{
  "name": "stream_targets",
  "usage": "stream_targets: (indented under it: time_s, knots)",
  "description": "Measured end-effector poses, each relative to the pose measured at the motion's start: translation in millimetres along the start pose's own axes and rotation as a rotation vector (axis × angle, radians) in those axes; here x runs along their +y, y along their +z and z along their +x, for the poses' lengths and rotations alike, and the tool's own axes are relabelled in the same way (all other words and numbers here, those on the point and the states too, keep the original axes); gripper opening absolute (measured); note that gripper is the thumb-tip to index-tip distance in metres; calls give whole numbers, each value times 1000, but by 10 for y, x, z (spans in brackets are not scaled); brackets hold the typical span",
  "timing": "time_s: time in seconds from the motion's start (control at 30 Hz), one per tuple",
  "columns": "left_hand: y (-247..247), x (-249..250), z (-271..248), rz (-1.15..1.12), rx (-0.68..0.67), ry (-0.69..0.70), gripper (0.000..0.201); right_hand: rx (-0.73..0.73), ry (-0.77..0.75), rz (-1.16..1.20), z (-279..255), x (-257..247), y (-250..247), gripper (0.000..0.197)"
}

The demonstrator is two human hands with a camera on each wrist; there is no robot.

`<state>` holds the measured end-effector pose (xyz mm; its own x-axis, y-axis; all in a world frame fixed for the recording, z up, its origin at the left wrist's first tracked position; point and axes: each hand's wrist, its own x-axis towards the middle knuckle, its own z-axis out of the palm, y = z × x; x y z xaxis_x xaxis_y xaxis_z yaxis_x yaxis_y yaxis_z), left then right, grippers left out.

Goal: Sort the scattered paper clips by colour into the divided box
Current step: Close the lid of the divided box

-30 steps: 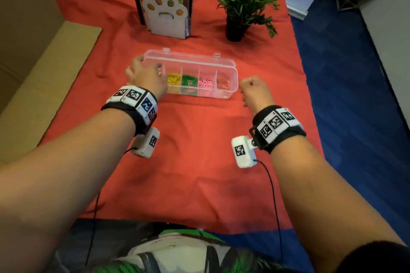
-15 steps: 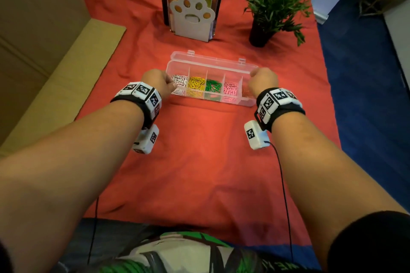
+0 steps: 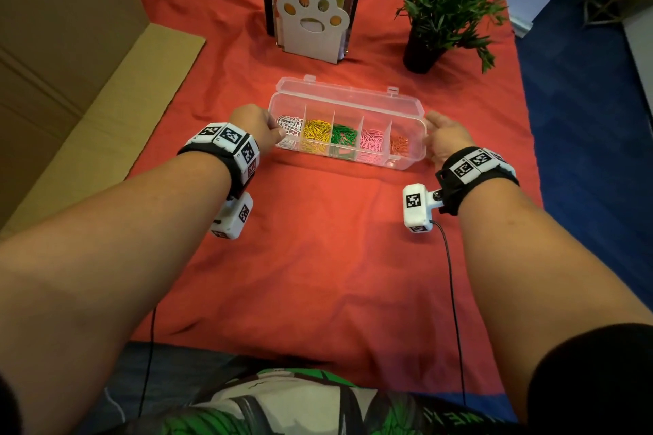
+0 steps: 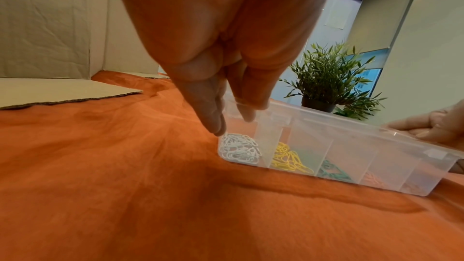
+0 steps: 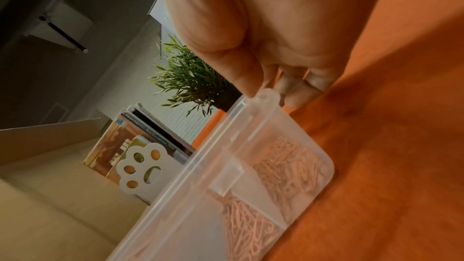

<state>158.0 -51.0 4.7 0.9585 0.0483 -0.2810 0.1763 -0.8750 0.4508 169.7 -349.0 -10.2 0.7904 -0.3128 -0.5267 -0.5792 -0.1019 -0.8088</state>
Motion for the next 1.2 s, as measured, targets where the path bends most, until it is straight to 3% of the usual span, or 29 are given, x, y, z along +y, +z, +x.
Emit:
stream_targets:
  time_s: [0.2,0.33,0.43,0.53,0.6,0.67,0.77,0.83,0.97,1.2]
  knots:
    - [2,17,-26,21,-2,12,26,-27,-101,45,-32,-23,-36,84]
    - [23,11,-25,-24,9,-1,25,-4,-169,-23,-91,-20,-78,55]
    - [105,-60,-15,-190,85,-36,29,8,-110,206,-193,-9,-95,48]
    - [163,-112,27,-562,141,-202,25,6,-101,301,-249,16,-117,46]
    - [163,-106,21,-781,144,-277,21,-81,-206,-52,-283,23,-119,49]
    - [164,-133,9,-771,145,-211,34,-156,-328,-517,-305,72,-99,50]
    - [123,-154,14,-473,88,28,55,-230,-342,-895,-324,189,-44,54]
    - [123,-160,39,-177,53,121,62,-189,-272,-1087,-337,260,7,56]
    - [139,-121,53,12,70,133,69,-95,-262,-1244,-398,280,90,56]
    - [126,-39,51,93,90,151,69,-18,-297,-1358,-419,359,148,61]
